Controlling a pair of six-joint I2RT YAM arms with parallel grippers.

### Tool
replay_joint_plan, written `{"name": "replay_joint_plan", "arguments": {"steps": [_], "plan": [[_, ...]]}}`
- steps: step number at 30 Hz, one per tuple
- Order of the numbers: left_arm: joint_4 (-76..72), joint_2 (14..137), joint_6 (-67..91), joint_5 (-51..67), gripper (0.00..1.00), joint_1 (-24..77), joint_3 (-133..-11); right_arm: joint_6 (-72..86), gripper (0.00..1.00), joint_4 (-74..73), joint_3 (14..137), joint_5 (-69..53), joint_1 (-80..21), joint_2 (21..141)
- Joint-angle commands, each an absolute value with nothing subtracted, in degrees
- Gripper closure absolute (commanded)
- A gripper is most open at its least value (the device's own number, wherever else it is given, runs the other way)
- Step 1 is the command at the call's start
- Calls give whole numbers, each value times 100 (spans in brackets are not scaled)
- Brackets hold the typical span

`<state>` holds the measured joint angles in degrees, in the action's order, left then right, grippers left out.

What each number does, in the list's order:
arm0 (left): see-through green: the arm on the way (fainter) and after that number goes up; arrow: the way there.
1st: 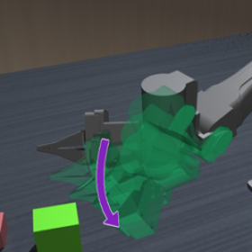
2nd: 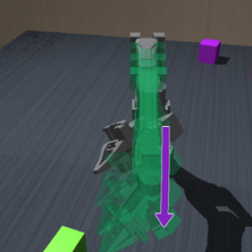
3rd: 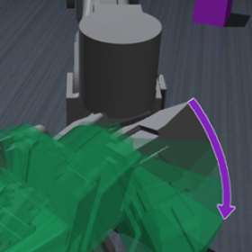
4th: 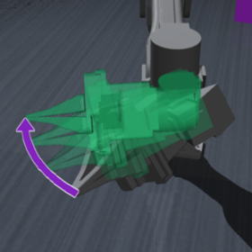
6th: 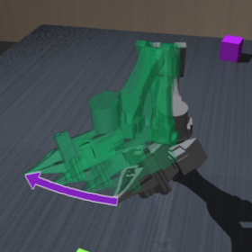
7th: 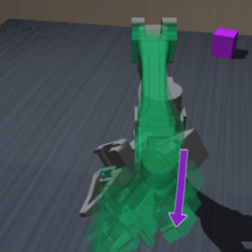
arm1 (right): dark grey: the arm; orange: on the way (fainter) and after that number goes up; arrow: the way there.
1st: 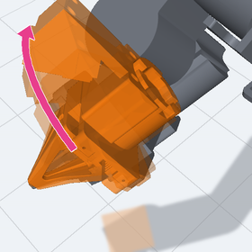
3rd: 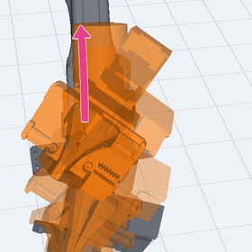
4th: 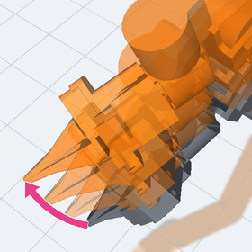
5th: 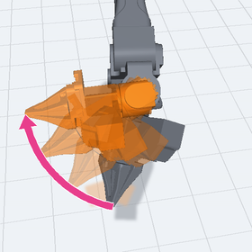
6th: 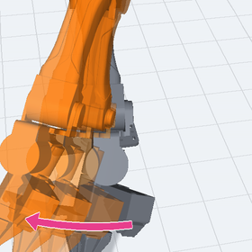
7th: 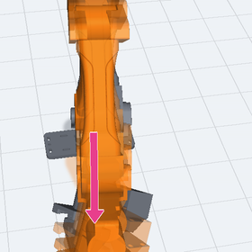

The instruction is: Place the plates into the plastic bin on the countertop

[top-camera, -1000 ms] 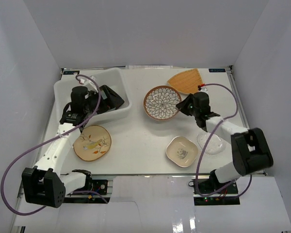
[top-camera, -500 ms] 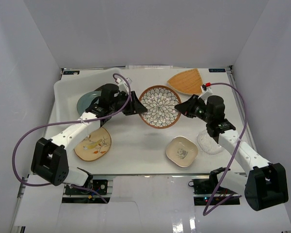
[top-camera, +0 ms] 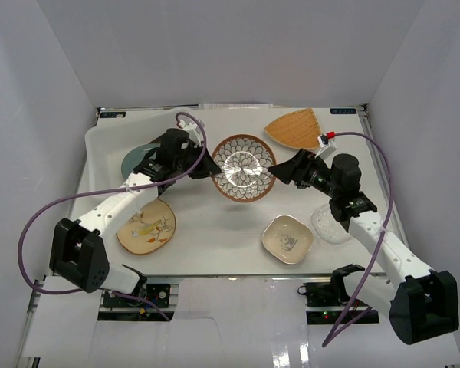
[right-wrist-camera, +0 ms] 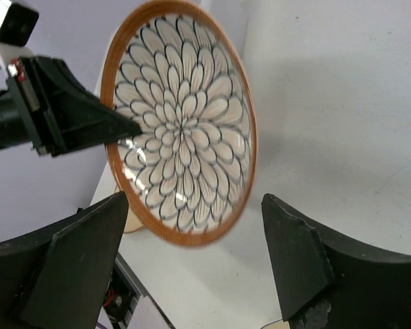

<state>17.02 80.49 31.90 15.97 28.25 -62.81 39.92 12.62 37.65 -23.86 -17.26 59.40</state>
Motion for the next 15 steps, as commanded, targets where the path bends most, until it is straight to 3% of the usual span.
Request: {"name": "replay_joint_plan", "arguments": {"steps": [1, 10, 15], "plan": [[1371, 7734, 3146, 1125, 100, 2190, -7110, 3964, 15, 1512, 3570, -2716, -1714, 5617], [1538, 7462, 3639, 1204, 100, 18, -6926, 3779, 17, 1608, 3041, -2514, -2152, 5660], [1565, 7453, 3718, 1169, 100, -843, -6408, 3657, 18, 1784, 3234, -1943, -3110, 6371]]}}
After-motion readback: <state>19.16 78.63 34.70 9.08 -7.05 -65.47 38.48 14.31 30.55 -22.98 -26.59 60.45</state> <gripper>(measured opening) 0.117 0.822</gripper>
